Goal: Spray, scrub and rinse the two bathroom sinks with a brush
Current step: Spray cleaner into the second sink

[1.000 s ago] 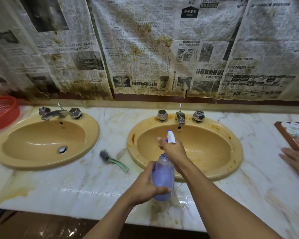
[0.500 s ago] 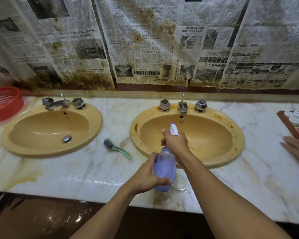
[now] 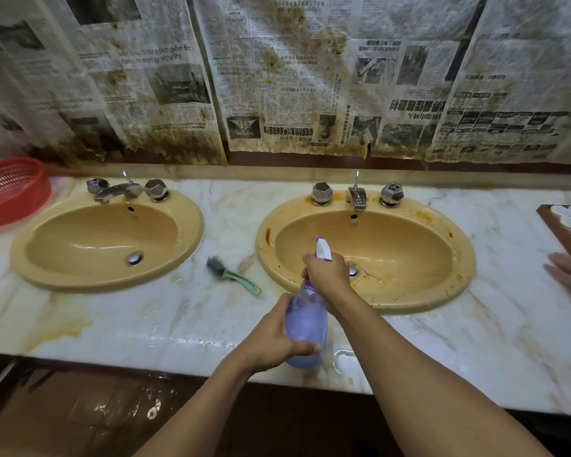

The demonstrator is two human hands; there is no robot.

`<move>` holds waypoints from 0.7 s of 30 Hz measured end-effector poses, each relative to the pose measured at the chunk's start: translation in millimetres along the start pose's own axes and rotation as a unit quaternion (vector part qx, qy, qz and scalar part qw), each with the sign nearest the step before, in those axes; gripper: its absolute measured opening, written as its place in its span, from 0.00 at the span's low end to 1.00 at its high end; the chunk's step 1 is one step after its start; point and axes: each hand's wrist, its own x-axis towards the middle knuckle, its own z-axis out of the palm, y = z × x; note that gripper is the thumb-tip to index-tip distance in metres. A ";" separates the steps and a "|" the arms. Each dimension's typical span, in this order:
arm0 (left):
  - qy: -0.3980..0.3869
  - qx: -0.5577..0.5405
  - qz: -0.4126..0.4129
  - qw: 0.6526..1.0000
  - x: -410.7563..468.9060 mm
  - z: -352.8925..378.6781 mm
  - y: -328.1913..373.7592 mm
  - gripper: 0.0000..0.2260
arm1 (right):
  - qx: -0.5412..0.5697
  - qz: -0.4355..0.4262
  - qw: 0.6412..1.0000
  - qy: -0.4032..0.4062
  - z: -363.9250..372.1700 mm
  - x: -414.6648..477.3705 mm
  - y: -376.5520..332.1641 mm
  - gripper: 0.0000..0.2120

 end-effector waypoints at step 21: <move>0.040 -0.015 -0.031 0.999 -40.5 -27.6 -53.5 0.34 | -0.051 -0.049 0.993 -0.095 62.6 -29.4 20.4 0.14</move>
